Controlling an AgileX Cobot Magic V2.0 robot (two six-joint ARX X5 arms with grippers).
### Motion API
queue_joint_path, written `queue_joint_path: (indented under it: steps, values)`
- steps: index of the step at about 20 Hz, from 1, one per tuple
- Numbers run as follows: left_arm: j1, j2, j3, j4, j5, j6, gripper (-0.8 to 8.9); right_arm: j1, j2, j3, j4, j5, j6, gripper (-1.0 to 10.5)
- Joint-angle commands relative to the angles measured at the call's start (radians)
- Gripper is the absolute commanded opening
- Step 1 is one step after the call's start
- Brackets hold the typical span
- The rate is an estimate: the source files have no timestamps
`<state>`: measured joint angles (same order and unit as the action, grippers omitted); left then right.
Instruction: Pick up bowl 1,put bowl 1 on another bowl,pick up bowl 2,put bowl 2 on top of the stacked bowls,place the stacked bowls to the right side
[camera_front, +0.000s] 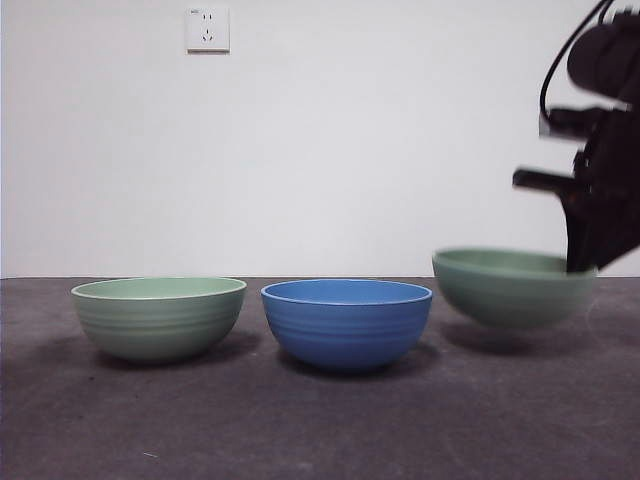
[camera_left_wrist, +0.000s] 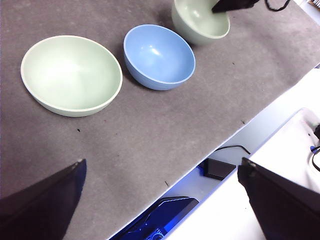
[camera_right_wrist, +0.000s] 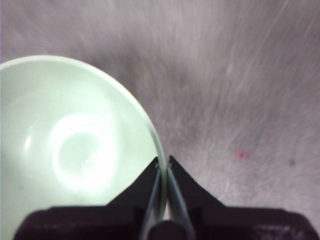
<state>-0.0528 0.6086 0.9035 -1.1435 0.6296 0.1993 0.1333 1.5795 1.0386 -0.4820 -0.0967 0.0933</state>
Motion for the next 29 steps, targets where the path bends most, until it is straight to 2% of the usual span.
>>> queue_joint_path:
  steps: [1,4,8,11,14,20,26,28,29]
  values:
    - [-0.003,-0.001,0.001,0.006,0.001,0.003,6.64,0.009,-0.068,0.021,0.0,-0.008,0.006,-0.1]
    - [-0.003,-0.001,0.001,0.006,0.001,0.003,6.64,0.058,-0.137,0.041,-0.04,-0.009,0.006,-0.1]
    - [-0.003,-0.001,0.001,0.012,0.001,0.003,6.64,0.177,-0.146,0.046,-0.054,-0.008,0.021,-0.1]
    - [-0.003,-0.001,0.001,0.012,0.0,0.003,6.64,0.278,-0.138,0.046,-0.018,0.0,0.034,-0.1]
    - [-0.004,-0.001,0.001,0.012,0.001,0.002,6.64,0.336,-0.095,0.046,0.023,0.005,0.056,-0.1]
    - [-0.008,-0.001,0.001,0.013,0.0,0.002,6.64,0.386,0.043,0.047,0.111,0.026,0.076,-0.1]
    - [-0.008,0.0,0.001,0.013,-0.002,0.002,6.64,0.393,0.121,0.047,0.108,0.021,0.074,-0.1]
    - [-0.008,0.007,0.001,0.013,-0.004,-0.005,6.64,0.394,0.124,0.047,0.101,0.016,0.074,0.2]
    - [-0.008,0.016,0.001,0.018,-0.008,-0.016,6.64,0.398,0.124,0.047,0.097,0.016,0.074,0.8]
